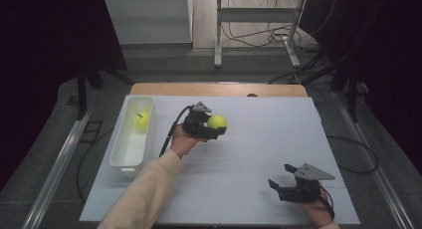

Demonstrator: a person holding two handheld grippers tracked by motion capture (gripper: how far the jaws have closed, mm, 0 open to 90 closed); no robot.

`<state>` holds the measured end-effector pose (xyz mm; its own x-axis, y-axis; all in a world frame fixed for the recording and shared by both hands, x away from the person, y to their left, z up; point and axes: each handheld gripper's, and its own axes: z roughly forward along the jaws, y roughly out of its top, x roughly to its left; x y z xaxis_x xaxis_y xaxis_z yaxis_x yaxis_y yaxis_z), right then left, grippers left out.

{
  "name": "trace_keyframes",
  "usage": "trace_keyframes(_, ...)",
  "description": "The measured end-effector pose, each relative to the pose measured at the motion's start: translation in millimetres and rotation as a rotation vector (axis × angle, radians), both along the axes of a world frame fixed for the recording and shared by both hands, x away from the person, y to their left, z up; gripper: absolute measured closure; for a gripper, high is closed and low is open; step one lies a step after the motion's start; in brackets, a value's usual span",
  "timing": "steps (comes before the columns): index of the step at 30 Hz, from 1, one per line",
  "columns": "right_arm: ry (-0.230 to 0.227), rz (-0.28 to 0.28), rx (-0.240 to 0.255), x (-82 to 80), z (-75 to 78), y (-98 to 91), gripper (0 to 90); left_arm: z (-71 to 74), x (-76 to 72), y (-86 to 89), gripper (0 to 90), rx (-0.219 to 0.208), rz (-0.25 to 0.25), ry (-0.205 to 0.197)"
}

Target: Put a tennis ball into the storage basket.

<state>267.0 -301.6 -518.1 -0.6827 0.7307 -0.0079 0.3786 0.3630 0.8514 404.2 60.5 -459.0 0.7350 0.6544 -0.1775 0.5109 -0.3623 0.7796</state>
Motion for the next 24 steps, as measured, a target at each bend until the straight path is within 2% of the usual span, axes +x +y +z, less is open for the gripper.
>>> trace_keyframes(24, 0.001, -0.002, -0.004, -0.2, -0.2, 0.2, 16.7, 2.2, -18.7, 11.8, 26.8, -0.027, 0.003, -0.024)
